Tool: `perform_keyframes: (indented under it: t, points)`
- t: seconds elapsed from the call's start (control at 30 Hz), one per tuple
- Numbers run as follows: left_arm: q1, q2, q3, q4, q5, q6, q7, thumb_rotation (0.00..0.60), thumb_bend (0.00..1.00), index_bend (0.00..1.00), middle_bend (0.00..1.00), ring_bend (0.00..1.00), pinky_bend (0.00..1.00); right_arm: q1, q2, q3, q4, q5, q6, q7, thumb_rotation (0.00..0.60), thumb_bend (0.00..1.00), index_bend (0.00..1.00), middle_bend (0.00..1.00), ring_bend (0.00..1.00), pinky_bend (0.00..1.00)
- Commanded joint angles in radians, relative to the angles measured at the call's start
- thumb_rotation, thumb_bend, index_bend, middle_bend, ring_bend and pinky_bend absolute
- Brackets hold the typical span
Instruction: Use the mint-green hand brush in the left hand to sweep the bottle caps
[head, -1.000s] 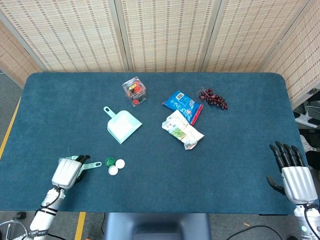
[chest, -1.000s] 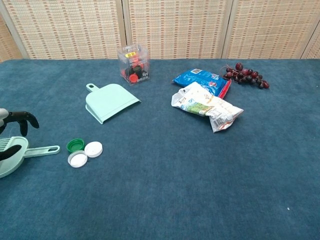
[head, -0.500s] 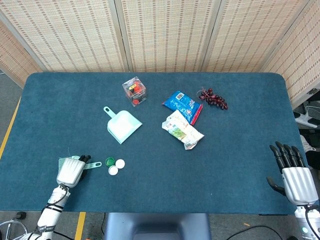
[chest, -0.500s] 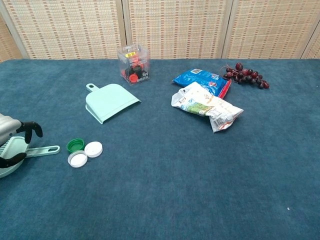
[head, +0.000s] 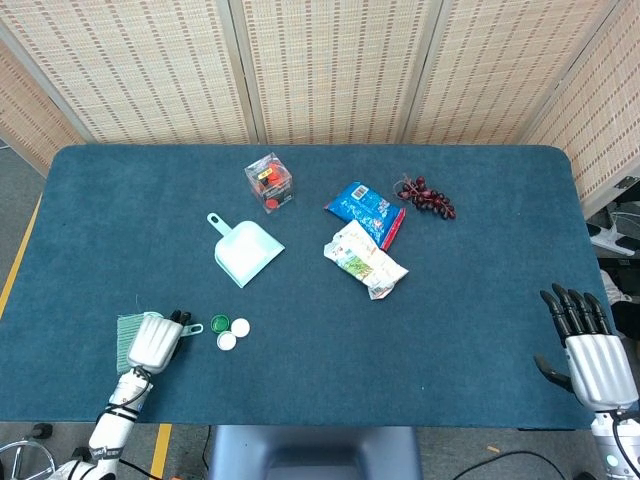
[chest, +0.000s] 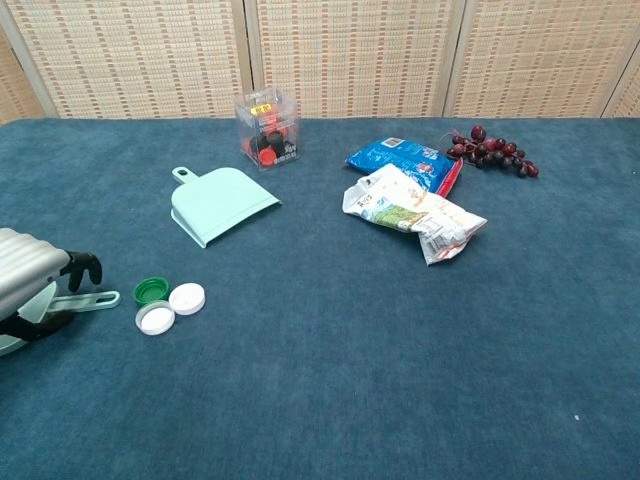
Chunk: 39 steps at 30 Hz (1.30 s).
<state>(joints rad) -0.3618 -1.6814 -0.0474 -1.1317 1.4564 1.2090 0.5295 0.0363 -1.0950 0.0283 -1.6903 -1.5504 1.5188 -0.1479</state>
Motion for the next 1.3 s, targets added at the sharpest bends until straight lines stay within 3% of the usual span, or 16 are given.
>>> perform_keyframes:
  t: [0.03,0.43,0.63,0.73,0.8,0.87,1.03,1.2,1.3]
  points:
    - [-0.002,-0.012,0.001,0.014,-0.002,0.007,0.016,0.6,0.37,0.38,0.46,0.76,0.84,-0.001,0.001,0.0,0.0,0.0,0.001,0.003,0.6,0.18,0.0,0.0,0.0,0.0]
    - [-0.003,-0.014,-0.001,0.019,-0.024,0.012,0.054,0.6,0.36,0.48,0.57,0.76,0.84,-0.004,0.004,-0.001,-0.007,0.0,0.001,-0.004,0.6,0.18,0.0,0.0,0.0,0.0]
    - [-0.001,-0.013,-0.004,0.018,-0.025,0.027,0.04,0.6,0.4,0.6,0.72,0.77,0.85,-0.003,0.003,-0.002,-0.008,0.001,-0.005,-0.008,0.6,0.18,0.0,0.0,0.0,0.0]
    - [0.002,-0.014,-0.01,0.011,-0.013,0.054,-0.023,0.6,0.49,0.68,0.8,0.8,0.87,-0.002,0.002,-0.002,-0.009,0.003,-0.008,-0.009,0.6,0.18,0.0,0.0,0.0,0.0]
    - [0.004,-0.022,-0.018,0.019,0.017,0.105,-0.101,0.6,0.59,0.76,0.88,0.84,0.9,-0.001,0.003,-0.002,-0.009,0.004,-0.011,-0.009,0.6,0.18,0.0,0.0,0.0,0.0]
    - [0.006,-0.028,-0.023,0.039,0.057,0.166,-0.208,0.6,0.63,0.79,0.93,0.85,0.91,-0.001,0.002,-0.002,-0.01,0.004,-0.012,-0.01,0.6,0.18,0.0,0.0,0.0,0.0]
    - [-0.001,-0.031,-0.045,0.081,0.175,0.367,-0.672,0.6,0.71,0.8,0.96,0.85,0.91,0.0,0.003,-0.003,-0.012,0.005,-0.016,-0.01,0.6,0.18,0.0,0.0,0.0,0.0]
    - [-0.003,-0.058,-0.064,0.141,0.219,0.518,-1.122,0.6,0.74,0.79,0.97,0.86,0.9,-0.011,0.009,0.002,-0.019,0.006,0.007,-0.003,0.6,0.18,0.0,0.0,0.0,0.0]
    - [-0.004,-0.083,-0.06,0.187,0.221,0.54,-1.241,0.6,0.74,0.79,0.97,0.86,0.9,-0.012,0.008,0.001,-0.02,0.003,0.009,-0.006,0.6,0.18,0.0,0.0,0.0,0.0]
